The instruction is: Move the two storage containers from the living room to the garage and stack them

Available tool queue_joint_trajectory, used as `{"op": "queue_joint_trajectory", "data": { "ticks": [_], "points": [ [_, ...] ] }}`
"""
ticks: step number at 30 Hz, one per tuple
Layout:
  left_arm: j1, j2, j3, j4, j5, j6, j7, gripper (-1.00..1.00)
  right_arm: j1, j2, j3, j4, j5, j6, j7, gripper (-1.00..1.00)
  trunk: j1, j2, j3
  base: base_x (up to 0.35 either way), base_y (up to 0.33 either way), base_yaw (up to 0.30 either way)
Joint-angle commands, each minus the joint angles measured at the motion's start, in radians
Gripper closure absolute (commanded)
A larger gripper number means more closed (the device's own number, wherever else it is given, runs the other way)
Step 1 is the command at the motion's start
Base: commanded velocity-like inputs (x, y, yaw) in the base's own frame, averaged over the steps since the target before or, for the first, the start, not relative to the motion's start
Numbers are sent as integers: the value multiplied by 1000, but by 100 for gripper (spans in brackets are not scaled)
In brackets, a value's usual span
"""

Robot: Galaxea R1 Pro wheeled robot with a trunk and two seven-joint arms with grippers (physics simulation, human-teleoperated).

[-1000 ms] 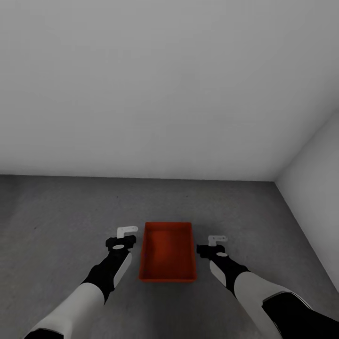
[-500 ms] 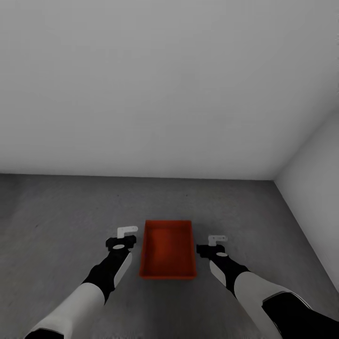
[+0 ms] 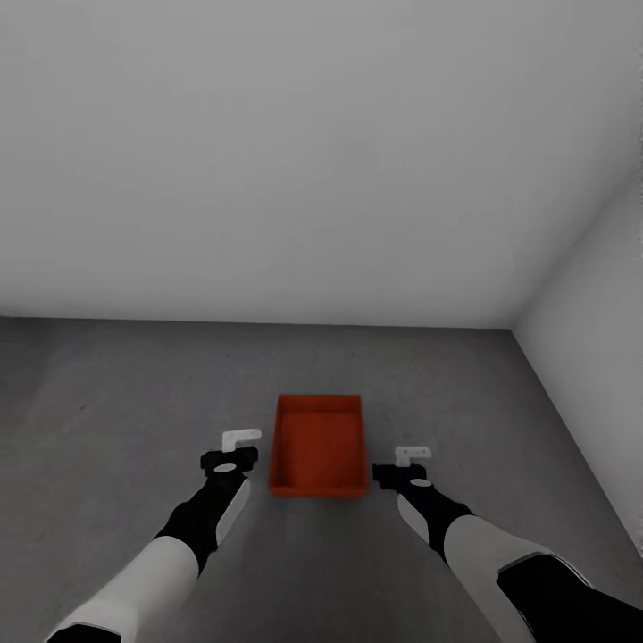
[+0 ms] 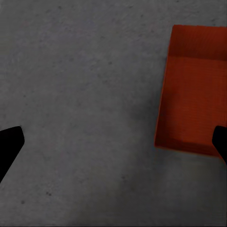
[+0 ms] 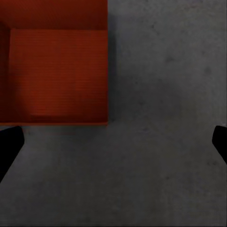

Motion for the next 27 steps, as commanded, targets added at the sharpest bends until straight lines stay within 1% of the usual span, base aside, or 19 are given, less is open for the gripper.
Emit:
{"op": "queue_joint_trajectory", "data": {
  "ticks": [1,12,17,20,22,25,26,27],
  "points": [
    [0,1,-7,-2,10,4,9,-100,-1,0,9,1,-11,-3,-4,-100,0,-1,-1,-343,0,0],
    [0,1,-8,0,10,4,9,-100,-1,0,8,2,-12,-2,-4,-100,0,-1,-1,-343,0,0],
    [0,2,-8,11,18,-1,6,-100,6,1,8,22,-14,2,-3,-100,0,-1,-1,-160,0,0],
    [0,3,-8,37,42,-4,2,-100,10,1,8,75,-15,-1,-3,-100,0,-1,-1,-45,0,0],
    [0,4,-9,82,80,-2,1,-100,8,-1,7,127,-15,1,-1,-100,0,-1,-1,-18,0,0],
    [0,6,-10,116,108,2,2,-100,5,-5,7,144,-15,3,0,-100,0,-1,-1,-9,0,0],
    [0,7,-11,145,122,4,0,-100,4,-7,7,150,-14,4,0,-100,0,-1,-1,-5,0,0],
    [0,11,-11,195,131,0,-1,-100,4,-9,7,154,-14,5,0,-100,0,-1,-1,-3,0,0]
  ]
}}
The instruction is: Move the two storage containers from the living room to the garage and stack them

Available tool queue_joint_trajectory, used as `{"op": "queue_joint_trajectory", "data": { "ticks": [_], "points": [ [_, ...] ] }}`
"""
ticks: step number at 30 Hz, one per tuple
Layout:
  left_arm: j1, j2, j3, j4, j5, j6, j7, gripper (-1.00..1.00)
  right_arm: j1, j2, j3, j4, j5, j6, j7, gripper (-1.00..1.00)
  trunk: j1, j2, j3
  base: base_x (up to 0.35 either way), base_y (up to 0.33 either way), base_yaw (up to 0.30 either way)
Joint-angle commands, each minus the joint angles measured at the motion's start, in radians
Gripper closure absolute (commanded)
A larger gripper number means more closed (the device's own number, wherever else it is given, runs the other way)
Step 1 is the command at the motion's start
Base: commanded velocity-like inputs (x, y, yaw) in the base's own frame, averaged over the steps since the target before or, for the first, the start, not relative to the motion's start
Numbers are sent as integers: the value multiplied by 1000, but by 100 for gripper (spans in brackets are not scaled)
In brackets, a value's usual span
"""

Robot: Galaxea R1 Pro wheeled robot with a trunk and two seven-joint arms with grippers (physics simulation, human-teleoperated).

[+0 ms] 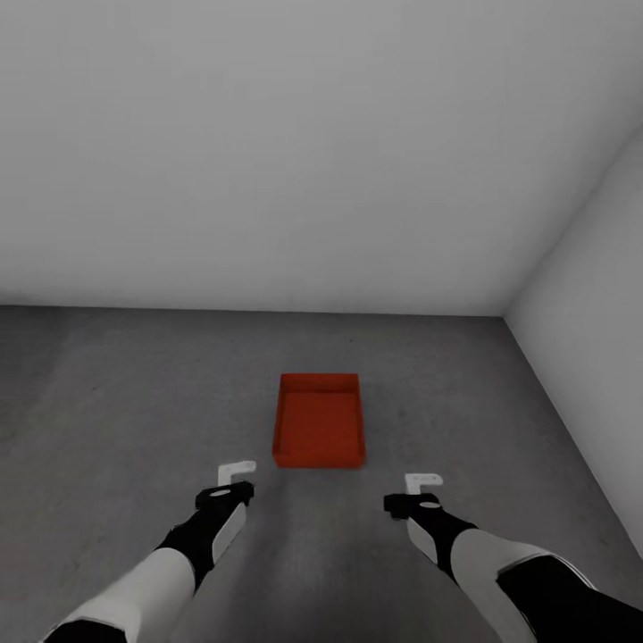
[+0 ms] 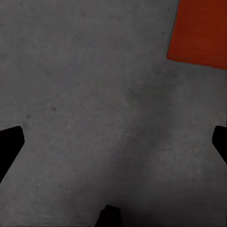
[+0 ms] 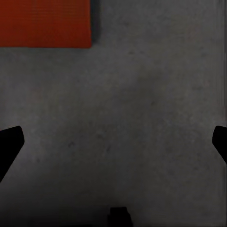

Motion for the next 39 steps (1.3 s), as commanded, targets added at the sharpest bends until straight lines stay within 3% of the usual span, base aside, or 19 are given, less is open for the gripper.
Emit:
{"op": "queue_joint_trajectory", "data": {
  "ticks": [1,3,4,6,9,14,18,23,27,31,39],
  "points": [
    [-1,5,-9,33,12,3,7,-100,1,0,9,4,-9,-2,-2,-100,0,-1,-1,-2,0,0],
    [-1,18,-8,151,21,-2,2,-100,22,-2,9,8,-9,-1,-2,-100,0,-1,-1,-1,0,0],
    [-1,23,-8,234,32,-9,-7,-100,54,-5,9,9,-9,0,-2,-100,0,-1,-1,0,0,0],
    [2,28,-8,321,58,-30,-28,-100,119,-22,9,10,-8,6,-1,-100,0,-1,-1,0,0,0],
    [6,34,-8,370,89,-57,-64,-100,215,-53,10,10,-7,13,0,-100,0,-1,-1,0,0,0],
    [34,41,-8,396,106,-79,-91,-100,351,-78,10,10,-5,4,0,-100,0,-1,-1,0,0,0],
    [153,53,-8,402,107,-109,-100,-100,494,-85,10,9,-2,-33,0,-100,0,-1,-1,0,0,0],
    [301,61,-9,405,111,-264,-119,-100,613,-85,12,9,-1,-75,0,-100,0,-1,-1,0,0,0],
    [387,77,-9,405,113,-312,-186,-100,676,-78,13,10,-3,-82,0,-100,0,-1,-1,0,0,0],
    [421,93,-9,405,113,-314,-204,-100,691,-74,12,10,-9,-83,0,-100,0,-1,-1,0,0,0],
    [451,94,-9,404,111,-323,-208,-100,695,-70,10,9,-7,-76,-1,-100,0,-1,-1,0,0,0]
  ]
}}
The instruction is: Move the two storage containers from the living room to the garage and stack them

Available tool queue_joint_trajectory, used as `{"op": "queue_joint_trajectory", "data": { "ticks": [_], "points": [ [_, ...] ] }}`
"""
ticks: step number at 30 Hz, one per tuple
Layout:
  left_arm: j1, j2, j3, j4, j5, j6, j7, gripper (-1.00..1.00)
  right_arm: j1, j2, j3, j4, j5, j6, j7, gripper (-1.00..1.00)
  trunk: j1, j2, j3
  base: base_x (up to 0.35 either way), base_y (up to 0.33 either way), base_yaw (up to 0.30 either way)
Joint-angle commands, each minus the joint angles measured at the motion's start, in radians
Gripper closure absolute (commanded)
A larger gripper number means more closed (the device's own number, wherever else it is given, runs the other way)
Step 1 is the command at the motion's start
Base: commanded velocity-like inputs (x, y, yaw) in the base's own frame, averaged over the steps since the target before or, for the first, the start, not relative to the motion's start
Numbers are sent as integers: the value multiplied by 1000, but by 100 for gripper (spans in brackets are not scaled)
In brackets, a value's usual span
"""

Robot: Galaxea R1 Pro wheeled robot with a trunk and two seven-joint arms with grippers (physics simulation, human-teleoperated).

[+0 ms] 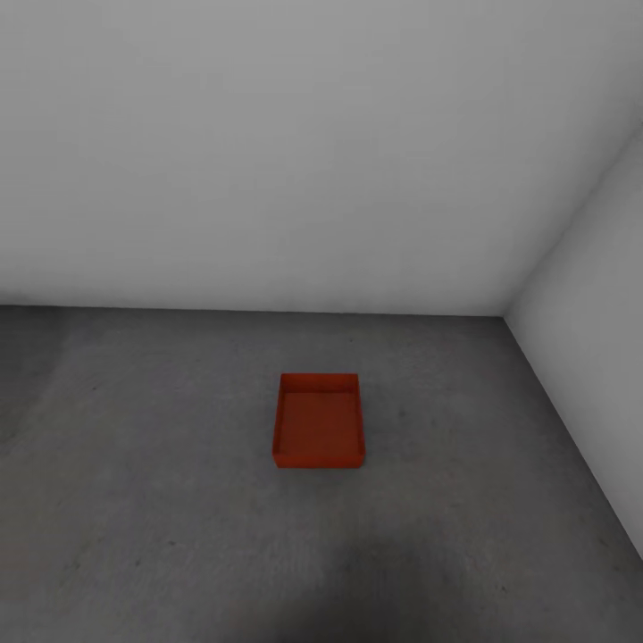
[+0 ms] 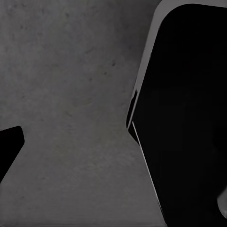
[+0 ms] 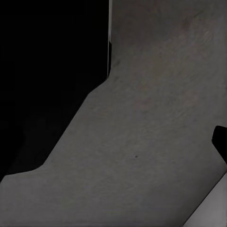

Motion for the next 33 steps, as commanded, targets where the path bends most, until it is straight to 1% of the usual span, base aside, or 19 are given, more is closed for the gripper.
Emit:
{"op": "queue_joint_trajectory", "data": {
  "ticks": [1,20,33],
  "points": [
    [1,1,-9,0,9,-3,3,-100,-1,1,8,3,-7,-6,0,-100,0,-1,-1,0,0,0],
    [2,0,-8,0,10,-3,5,-100,-1,1,9,3,-5,-10,4,-100,0,-1,-1,0,0,2],
    [2,2,-9,-2,9,-3,4,-100,1,0,9,4,-5,-13,9,-100,0,-1,17,0,0,90]
  ]
}}
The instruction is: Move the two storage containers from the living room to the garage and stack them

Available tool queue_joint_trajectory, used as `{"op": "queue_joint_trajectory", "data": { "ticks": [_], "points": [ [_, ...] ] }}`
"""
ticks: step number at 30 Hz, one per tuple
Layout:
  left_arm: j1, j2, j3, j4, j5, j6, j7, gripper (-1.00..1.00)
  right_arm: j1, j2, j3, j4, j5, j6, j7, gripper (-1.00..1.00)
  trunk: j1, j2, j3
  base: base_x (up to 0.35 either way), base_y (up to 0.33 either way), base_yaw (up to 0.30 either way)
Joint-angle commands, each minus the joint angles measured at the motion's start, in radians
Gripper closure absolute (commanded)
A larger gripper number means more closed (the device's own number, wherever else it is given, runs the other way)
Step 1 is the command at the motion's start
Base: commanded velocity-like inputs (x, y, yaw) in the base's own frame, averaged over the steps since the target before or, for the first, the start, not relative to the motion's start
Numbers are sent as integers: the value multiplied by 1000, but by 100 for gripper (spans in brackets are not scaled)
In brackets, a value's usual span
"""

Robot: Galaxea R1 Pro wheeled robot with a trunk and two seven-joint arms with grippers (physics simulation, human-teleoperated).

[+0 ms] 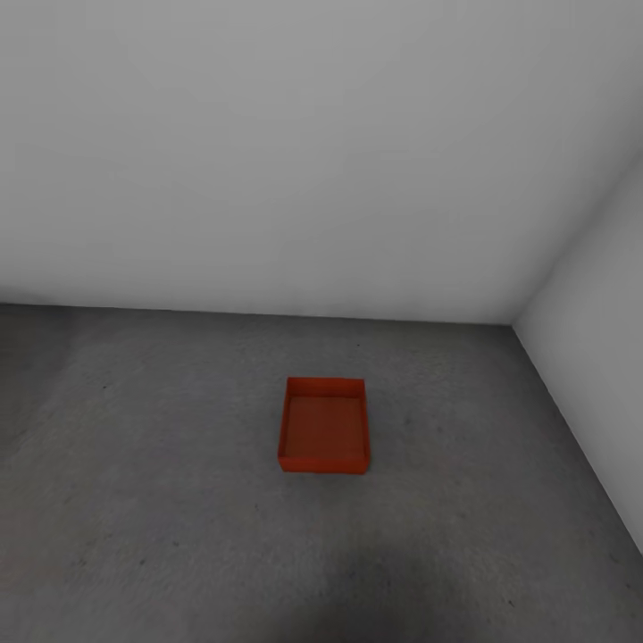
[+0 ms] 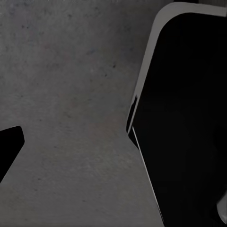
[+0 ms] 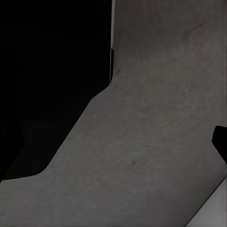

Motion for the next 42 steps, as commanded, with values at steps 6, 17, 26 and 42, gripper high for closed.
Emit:
{"op": "queue_joint_trajectory", "data": {
  "ticks": [6,17,26,42],
  "points": [
    [0,0,-11,-5,-1,-4,2,-100,3,1,9,3,-9,-8,5,-100,0,-1,8,0,0,103],
    [0,1,-13,-11,-2,-5,1,-100,4,1,9,3,-10,-7,6,-100,0,-1,25,0,0,93],
    [0,1,-14,-11,-2,-5,1,-100,4,-8,10,2,-8,0,2,-100,0,-1,28,0,0,14],
    [0,1,-14,-10,-2,-5,1,-100,4,-4,5,2,-22,-8,-9,-100,0,-1,36,0,0,0]
  ]
}}
